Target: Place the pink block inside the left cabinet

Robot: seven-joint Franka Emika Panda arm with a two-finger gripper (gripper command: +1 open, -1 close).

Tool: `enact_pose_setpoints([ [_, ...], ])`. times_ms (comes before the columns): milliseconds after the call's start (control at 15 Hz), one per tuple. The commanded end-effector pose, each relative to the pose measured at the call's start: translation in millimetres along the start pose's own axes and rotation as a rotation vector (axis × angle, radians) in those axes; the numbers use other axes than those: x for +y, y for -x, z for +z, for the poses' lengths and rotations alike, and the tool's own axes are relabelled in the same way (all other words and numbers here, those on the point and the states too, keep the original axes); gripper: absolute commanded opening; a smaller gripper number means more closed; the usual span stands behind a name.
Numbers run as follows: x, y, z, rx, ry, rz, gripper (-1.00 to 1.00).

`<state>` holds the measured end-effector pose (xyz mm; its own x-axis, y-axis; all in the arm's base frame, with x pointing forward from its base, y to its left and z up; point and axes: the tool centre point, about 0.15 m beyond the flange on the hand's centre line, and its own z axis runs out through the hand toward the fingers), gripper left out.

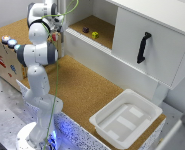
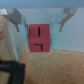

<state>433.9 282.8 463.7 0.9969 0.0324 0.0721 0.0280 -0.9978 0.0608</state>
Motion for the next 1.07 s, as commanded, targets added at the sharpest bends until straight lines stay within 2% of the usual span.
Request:
enact_pose_setpoints([
  [0, 85.6, -29.9, 16.0, 0.042, -0.081, 0.236, -1.00],
  [200, 124.2, -61.4, 17.5, 0.069, -0.079, 0.314, -1.00],
  [533, 171.8, -111.5, 21.8, 0.101, -0.076, 0.331, -1.00],
  [800, 192.7, -142.7, 22.6, 0.140, -0.087, 0.327, -1.00],
  [1000, 197.4, -167.9, 26.9, 0.135, -0.084, 0.290, -1.00],
])
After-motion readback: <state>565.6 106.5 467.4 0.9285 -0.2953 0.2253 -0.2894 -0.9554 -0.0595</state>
